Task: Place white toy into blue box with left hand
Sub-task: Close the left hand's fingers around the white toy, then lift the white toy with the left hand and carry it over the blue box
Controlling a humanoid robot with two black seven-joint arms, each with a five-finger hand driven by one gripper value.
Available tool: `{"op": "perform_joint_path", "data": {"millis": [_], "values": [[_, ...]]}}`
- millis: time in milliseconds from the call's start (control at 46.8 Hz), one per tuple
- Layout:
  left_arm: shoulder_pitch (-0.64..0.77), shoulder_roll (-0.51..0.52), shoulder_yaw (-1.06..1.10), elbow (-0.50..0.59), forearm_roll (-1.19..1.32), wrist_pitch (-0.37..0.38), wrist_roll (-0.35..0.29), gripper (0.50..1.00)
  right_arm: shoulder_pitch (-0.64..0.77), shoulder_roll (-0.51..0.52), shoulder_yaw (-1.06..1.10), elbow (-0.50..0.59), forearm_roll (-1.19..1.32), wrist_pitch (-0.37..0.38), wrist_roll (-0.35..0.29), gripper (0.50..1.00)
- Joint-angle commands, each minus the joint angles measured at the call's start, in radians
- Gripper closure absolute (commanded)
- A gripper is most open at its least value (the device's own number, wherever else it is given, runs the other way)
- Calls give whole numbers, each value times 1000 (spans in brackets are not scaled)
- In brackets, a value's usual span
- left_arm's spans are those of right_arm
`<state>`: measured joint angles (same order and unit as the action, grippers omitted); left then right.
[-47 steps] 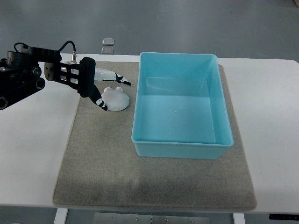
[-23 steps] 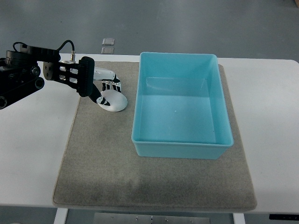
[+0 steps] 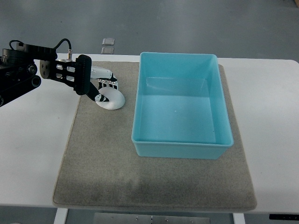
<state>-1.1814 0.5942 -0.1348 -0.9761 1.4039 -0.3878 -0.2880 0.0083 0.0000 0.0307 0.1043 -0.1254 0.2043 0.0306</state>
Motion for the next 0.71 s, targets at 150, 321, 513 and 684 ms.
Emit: {"op": "perform_joint_path", "data": {"millis": [150,321,513,684], "values": [[-12,10,-32,13,-13,20,1,1000,-1,0,0,0,0,0,0,564],[-33,10,-95,13,-6,38,3,1000,-1,0,0,0,0,1,0,564],[-81,9,-98,8,-11,58,3,1000,-1,0,0,0,0,1,0,564],[-118,-7,-105,-4,-11,122,1,1000,-1,0,0,0,0,0,0,564]]}}
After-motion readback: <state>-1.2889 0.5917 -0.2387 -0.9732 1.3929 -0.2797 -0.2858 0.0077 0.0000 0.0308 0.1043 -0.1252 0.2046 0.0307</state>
